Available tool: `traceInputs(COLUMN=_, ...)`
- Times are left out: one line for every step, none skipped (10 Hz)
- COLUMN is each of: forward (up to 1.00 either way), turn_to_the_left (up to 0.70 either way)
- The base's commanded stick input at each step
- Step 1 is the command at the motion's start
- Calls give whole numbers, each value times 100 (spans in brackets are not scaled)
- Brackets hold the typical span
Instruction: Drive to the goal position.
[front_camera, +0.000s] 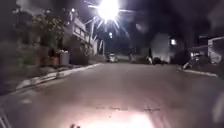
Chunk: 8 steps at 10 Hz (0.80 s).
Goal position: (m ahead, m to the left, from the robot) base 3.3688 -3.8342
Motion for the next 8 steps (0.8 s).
traceInputs(forward=100, turn_to_the_left=0)
traceInputs(forward=100, turn_to_the_left=0)
traceInputs(forward=100, turn_to_the_left=0)
traceInputs(forward=100, turn_to_the_left=0)
traceInputs(forward=100, turn_to_the_left=-27)
traceInputs(forward=100, turn_to_the_left=-27)
traceInputs(forward=100, turn_to_the_left=-27)
traceInputs(forward=100, turn_to_the_left=-27)
